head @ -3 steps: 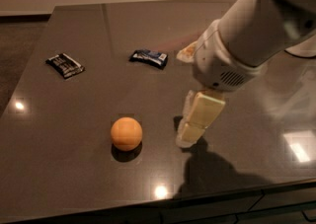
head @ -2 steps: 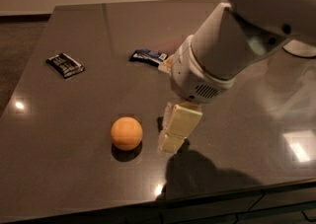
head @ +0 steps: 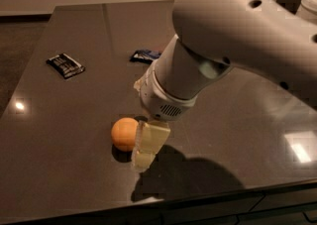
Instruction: Move orange near rxbar chocolate
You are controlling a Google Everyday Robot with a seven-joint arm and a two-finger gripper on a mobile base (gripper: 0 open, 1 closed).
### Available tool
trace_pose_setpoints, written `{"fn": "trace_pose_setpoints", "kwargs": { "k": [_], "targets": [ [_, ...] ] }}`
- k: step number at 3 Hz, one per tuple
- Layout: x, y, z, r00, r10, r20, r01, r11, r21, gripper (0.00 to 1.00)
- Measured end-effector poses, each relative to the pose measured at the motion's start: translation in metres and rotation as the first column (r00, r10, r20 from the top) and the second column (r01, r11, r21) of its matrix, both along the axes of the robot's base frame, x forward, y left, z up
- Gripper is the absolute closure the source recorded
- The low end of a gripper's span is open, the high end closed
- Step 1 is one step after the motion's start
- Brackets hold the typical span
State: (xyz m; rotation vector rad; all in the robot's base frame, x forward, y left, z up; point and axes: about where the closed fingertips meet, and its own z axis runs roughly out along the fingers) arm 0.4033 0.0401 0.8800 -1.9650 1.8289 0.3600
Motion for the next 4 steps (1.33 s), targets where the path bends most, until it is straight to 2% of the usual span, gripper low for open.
{"fn": "trace_pose_setpoints", "kwargs": {
  "k": [2, 3, 4],
  "targets": [
    [-0.005, 0.02, -0.021, 0.9984, 0.029, -0.048, -0.029, 1.0, -0.004, 0.0],
    [-0.004, 0.022, -0.026, 0.9976, 0.03, -0.063, -0.031, 0.999, -0.011, 0.16],
    [0.001, 0.021, -0.029, 0.9977, 0.026, -0.063, -0.027, 0.999, -0.018, 0.39]
  ]
}}
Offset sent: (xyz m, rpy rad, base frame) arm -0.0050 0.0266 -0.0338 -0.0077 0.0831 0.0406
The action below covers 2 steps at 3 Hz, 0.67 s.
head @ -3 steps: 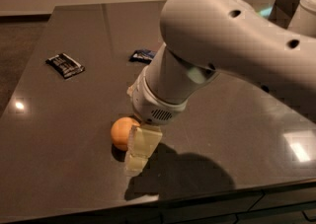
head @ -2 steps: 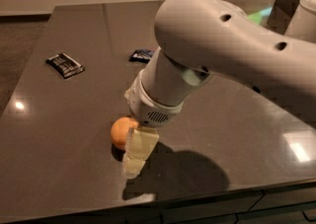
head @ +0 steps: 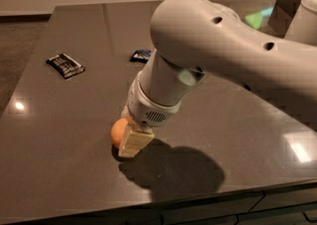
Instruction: Move orange near rxbar chocolate
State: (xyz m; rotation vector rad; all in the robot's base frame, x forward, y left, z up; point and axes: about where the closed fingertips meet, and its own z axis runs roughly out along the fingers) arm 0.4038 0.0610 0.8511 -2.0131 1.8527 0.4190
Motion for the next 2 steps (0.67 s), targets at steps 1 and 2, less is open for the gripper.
{"fn": "trace_pose_setpoints", "kwargs": {
  "k": [1, 2],
  "targets": [
    [0.007, 0.0, 0.004, 0.9998, -0.013, 0.016, 0.013, 1.0, -0.007, 0.62],
    [0.019, 0.01, 0.023, 0.9986, -0.037, 0.039, 0.037, 0.999, 0.009, 0.85]
  ]
}}
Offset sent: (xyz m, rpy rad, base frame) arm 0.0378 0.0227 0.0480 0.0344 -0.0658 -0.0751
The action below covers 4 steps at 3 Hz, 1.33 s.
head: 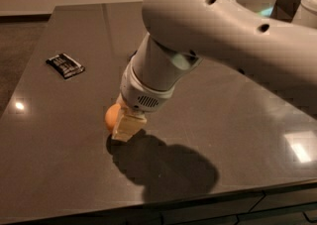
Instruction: Move orange near rxbar chocolate
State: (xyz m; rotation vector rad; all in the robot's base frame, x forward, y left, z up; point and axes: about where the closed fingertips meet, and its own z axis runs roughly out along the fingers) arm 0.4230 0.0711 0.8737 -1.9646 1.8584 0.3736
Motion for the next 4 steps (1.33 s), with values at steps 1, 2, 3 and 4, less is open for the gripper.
{"fn": "trace_pose_setpoints", "kwargs": {
  "k": [1, 2, 3, 4],
  "targets": [
    [0.012, 0.024, 0.029, 0.9996, -0.023, 0.016, 0.022, 0.999, 0.043, 1.0],
    [0.024, 0.067, 0.053, 0.999, -0.034, 0.028, 0.032, 0.997, 0.075, 1.0],
    [0.033, 0.111, 0.057, 0.9982, -0.049, 0.035, 0.046, 0.995, 0.088, 1.0],
    [0.052, 0.159, 0.049, 0.9966, -0.072, 0.04, 0.067, 0.99, 0.123, 1.0]
  ]
}}
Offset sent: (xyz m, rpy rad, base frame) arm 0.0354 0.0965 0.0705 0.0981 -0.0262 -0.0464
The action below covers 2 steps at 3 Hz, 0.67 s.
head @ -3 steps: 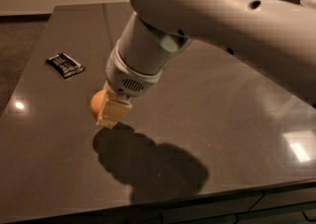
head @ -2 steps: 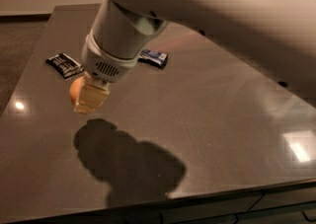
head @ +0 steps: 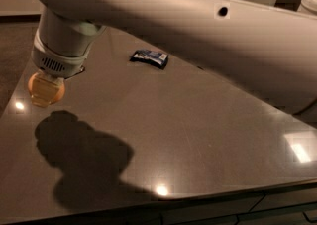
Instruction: Move orange near rxbar chocolate
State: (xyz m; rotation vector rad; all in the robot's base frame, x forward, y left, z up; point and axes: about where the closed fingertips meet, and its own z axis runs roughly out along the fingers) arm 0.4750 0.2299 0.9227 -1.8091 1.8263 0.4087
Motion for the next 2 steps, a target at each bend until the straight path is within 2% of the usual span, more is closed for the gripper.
{"fn": "trace_pose_setpoints", "kwargs": {
  "k": [2],
  "targets": [
    [0.0022, -0.0054, 0.0039, 0.9995, -0.029, 0.012, 0.029, 0.999, -0.025, 1.0]
  ]
}}
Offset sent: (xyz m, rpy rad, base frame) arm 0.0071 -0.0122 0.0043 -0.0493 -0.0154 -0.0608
